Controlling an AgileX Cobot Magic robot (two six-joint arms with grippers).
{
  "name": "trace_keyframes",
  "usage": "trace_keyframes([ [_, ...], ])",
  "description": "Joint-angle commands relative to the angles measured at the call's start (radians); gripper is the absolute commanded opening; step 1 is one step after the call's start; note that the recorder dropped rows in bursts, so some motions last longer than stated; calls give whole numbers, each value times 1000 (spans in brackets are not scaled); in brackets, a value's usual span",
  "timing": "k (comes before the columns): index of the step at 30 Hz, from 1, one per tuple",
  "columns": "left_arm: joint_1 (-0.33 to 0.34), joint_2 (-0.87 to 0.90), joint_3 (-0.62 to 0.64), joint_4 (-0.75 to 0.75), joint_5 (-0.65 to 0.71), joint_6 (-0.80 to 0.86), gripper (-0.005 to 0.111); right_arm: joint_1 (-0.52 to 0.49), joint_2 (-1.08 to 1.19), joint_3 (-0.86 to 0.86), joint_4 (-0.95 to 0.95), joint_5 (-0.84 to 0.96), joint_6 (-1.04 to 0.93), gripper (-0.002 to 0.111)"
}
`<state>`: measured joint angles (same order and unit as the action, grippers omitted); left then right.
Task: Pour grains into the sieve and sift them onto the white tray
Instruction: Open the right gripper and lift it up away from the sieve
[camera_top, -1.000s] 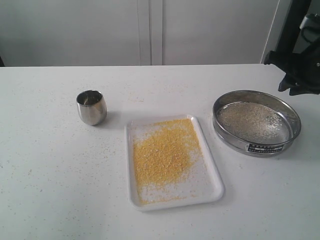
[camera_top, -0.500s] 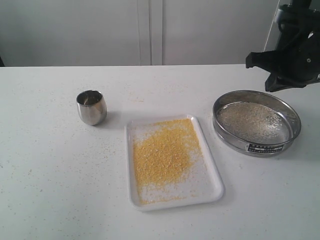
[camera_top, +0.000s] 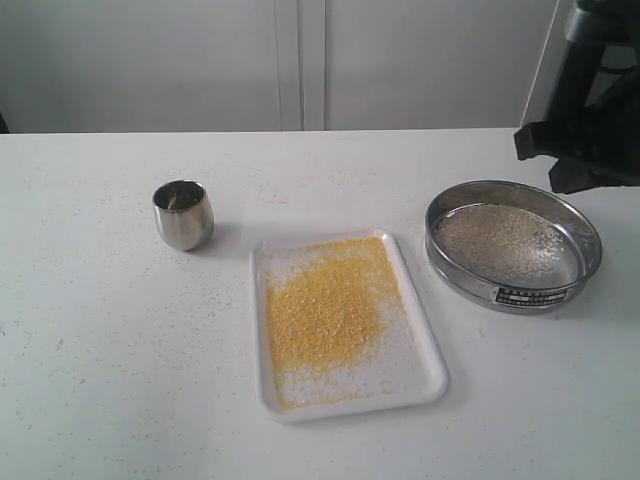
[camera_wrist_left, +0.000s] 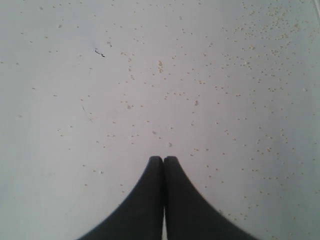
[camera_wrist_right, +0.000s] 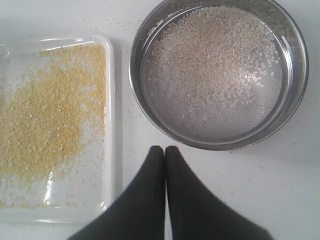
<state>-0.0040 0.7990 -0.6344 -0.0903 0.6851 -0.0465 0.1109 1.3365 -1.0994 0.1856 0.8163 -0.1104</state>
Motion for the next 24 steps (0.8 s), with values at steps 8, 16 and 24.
trace_keyframes([
  [8,2,-8,7,-10,10,-1,0,7,-244,131,1,-9,-20,0],
  [16,2,-8,7,-10,10,-1,0,7,-427,242,-5,-18,-20,0],
  [24,2,-8,7,-10,10,-1,0,7,-576,340,-5,-27,-20,0],
])
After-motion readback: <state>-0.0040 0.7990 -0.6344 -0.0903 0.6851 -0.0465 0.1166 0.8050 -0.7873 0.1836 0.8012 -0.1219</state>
